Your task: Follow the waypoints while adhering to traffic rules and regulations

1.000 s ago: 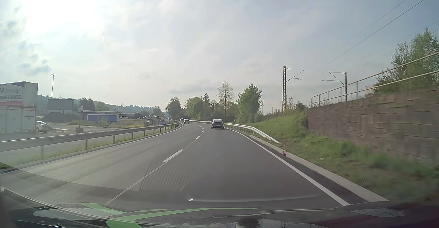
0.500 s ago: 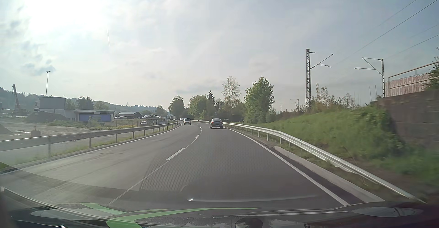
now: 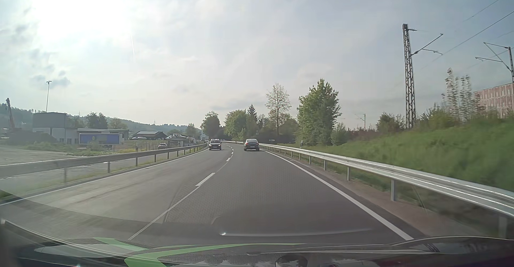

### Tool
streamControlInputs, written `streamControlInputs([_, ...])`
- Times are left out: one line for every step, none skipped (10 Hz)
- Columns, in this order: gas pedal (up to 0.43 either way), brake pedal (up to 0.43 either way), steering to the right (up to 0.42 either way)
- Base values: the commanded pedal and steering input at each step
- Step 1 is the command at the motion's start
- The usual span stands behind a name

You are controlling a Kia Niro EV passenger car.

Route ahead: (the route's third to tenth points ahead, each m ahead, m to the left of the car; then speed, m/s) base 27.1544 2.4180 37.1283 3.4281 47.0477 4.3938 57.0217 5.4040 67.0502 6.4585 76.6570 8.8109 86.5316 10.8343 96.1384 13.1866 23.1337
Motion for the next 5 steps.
streamControlInputs([0.0, 0.037, -0.011])
streamControlInputs([0.0, 0.043, -0.012])
streamControlInputs([0.0, 0.067, -0.014])
streamControlInputs([0.0, 0.098, -0.015])
streamControlInputs([0.0, 0.11, -0.015])
